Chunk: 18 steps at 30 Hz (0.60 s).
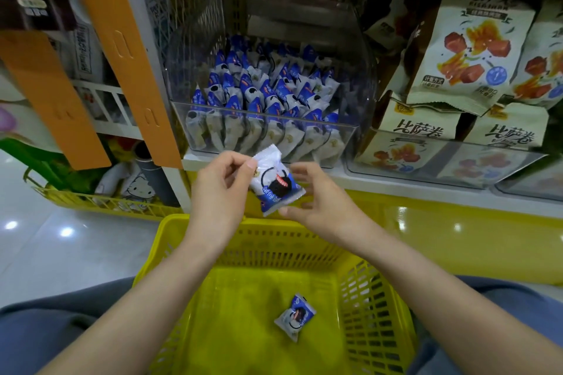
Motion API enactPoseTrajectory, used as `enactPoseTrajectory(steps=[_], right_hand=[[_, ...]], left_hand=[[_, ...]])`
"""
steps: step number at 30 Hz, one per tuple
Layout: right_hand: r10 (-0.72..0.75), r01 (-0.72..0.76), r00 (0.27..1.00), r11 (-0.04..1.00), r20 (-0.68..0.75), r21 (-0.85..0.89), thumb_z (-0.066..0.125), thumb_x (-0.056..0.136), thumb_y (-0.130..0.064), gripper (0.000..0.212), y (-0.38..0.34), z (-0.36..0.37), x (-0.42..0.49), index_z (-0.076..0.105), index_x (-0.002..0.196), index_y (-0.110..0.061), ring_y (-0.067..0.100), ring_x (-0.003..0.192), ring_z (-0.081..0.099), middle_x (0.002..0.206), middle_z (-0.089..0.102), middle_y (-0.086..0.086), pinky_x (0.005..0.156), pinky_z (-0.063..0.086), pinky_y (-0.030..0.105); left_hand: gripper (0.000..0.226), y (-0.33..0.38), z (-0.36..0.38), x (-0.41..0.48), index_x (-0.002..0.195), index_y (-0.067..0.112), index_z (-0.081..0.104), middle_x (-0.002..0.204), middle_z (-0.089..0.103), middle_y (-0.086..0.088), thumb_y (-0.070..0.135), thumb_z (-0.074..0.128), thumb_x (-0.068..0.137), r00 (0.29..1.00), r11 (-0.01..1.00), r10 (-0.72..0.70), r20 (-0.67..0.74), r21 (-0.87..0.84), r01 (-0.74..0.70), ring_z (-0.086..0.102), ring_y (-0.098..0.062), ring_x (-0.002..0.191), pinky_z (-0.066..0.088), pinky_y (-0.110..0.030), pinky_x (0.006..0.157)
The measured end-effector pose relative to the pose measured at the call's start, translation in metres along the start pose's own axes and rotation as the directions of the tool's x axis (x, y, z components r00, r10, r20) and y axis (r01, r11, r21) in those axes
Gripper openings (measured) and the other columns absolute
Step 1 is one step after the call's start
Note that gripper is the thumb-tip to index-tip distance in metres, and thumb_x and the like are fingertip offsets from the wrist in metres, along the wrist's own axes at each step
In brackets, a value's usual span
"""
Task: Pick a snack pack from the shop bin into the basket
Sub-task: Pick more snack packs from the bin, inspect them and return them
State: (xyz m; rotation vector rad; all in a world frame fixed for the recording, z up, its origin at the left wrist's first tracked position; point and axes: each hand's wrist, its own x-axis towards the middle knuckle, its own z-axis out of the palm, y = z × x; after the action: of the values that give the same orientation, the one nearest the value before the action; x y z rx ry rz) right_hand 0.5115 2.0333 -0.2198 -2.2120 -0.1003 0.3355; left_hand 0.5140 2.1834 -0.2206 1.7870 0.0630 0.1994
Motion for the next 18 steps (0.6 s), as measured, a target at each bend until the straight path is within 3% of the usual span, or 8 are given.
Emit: enactPoseTrajectory(steps=[2,5,7,10,12,16,18], right_hand=[[-0.117,0.118,0.990,0.993,-0.074,0.006,0.070,0.080,-0.021,0.057,-0.0037,-0.0014,0.0005,0.042,0.130,-0.019,0.007,0.118,0.050,0.132,0.052,-0.006,0.101,0.043,0.029],[-0.214,0.232,0.965,0.966,-0.153,0.112,0.063,0.086,-0.023,0.018,-0.0084,-0.0042,0.0008,0.058,0.104,-0.022,0.005,0.088,0.062,0.096,0.066,-0.006,0.081,0.052,0.025],[-0.233,0.262,0.953,0.955,-0.192,0.138,0.061,0.087,-0.023,0.004,-0.0085,-0.0040,0.0003,0.061,0.091,-0.022,0.011,0.075,0.064,0.081,0.068,0.000,0.070,0.052,0.028],[-0.248,0.284,0.941,0.949,-0.232,0.137,0.063,0.086,-0.023,0.006,-0.0075,-0.0025,0.0000,0.060,0.082,-0.020,0.013,0.071,0.062,0.076,0.066,0.001,0.068,0.050,0.028],[-0.305,0.330,0.912,0.942,-0.276,0.051,0.065,0.086,-0.024,0.008,-0.0078,-0.0013,-0.0018,0.061,0.080,-0.019,0.006,0.070,0.058,0.073,0.062,-0.005,0.065,0.048,0.023],[-0.456,0.418,0.808,0.890,-0.374,-0.182,0.064,0.086,-0.026,0.011,-0.0086,0.0014,-0.0047,0.063,0.083,-0.016,0.007,0.071,0.055,0.077,0.058,-0.006,0.064,0.047,0.029],[-0.441,0.403,0.797,0.897,-0.412,-0.180,0.062,0.087,-0.028,0.012,-0.0089,0.0010,-0.0047,0.063,0.083,-0.017,0.007,0.073,0.055,0.077,0.059,-0.008,0.065,0.047,0.032]], left_hand=[[0.018,-0.0020,-0.0003,-0.0014,0.075,0.023,0.059,0.070,0.063,0.007,0.015,0.055,0.091,0.997,0.994,0.062,0.036,0.086,-0.065,0.057,-0.001,0.065,0.046,-0.017,0.063],[0.014,-0.0024,0.0016,-0.0053,0.077,0.022,0.062,0.069,0.063,0.008,0.019,0.057,0.090,0.987,0.979,0.120,0.104,0.155,-0.135,0.057,-0.006,0.067,0.044,-0.024,0.063],[0.015,-0.0011,0.0020,-0.0082,0.077,0.022,0.061,0.069,0.063,0.008,0.021,0.056,0.090,0.979,0.969,0.156,0.129,0.174,-0.178,0.056,-0.004,0.067,0.043,-0.021,0.062],[0.016,-0.0007,0.0023,-0.0104,0.076,0.021,0.059,0.064,0.059,0.009,0.022,0.055,0.091,0.973,0.959,0.176,0.150,0.197,-0.204,0.051,-0.002,0.061,0.036,-0.015,0.053],[0.019,0.0002,0.0035,-0.0094,0.072,0.021,0.058,0.058,0.053,0.010,0.019,0.055,0.091,0.982,0.979,0.108,0.155,0.155,-0.132,0.045,-0.002,0.056,0.035,-0.017,0.054],[0.017,0.0063,0.0024,-0.0045,0.078,0.011,0.062,0.074,0.064,-0.012,0.015,0.053,0.092,0.972,0.999,-0.023,0.235,-0.042,0.034,0.058,-0.023,0.075,0.050,-0.045,0.078],[0.015,0.0071,0.0014,-0.0039,0.081,0.014,0.062,0.083,0.067,-0.012,0.016,0.052,0.093,0.971,0.998,-0.028,0.238,-0.056,0.042,0.063,-0.024,0.082,0.052,-0.044,0.078]])
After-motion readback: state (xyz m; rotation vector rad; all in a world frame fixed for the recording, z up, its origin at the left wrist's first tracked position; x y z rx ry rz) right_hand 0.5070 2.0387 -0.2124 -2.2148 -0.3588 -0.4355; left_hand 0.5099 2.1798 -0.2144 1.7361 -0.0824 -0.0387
